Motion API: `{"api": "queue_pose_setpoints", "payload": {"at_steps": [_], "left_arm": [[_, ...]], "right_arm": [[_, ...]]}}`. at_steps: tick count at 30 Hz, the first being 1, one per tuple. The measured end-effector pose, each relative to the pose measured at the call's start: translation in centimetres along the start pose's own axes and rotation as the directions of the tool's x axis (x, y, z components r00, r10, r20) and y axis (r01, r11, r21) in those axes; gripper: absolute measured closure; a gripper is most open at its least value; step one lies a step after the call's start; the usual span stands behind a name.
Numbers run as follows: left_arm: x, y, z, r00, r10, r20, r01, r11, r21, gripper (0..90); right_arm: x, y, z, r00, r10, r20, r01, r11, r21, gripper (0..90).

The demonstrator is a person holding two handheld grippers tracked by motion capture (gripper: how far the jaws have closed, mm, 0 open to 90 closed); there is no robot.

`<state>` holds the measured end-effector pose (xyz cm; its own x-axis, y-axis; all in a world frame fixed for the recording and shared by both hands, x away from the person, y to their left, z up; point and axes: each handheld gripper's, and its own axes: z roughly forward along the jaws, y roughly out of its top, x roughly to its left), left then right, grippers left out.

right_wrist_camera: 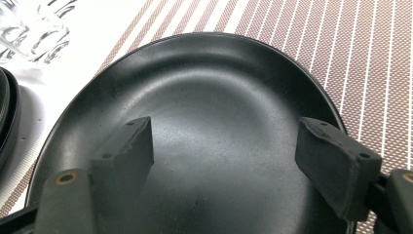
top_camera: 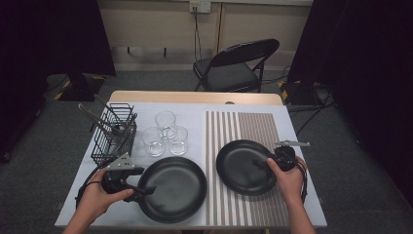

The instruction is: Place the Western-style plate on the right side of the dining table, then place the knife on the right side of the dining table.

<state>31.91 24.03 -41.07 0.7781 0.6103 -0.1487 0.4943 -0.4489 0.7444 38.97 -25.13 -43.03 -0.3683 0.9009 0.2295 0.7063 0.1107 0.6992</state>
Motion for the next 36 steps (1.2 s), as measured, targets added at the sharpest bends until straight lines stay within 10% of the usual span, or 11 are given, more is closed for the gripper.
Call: {"api": "queue_pose_setpoints", "payload": {"at_steps": [36], "left_arm": [[1.2, 0.9, -2.3, 0.9986, -0.031, -0.042, 0.032, 0.9995, 0.009, 18.4]], "right_arm": [[0.5, 0.3, 0.0, 0.9988, -0.036, -0.033, 0.037, 0.999, 0.011, 21.3]]}}
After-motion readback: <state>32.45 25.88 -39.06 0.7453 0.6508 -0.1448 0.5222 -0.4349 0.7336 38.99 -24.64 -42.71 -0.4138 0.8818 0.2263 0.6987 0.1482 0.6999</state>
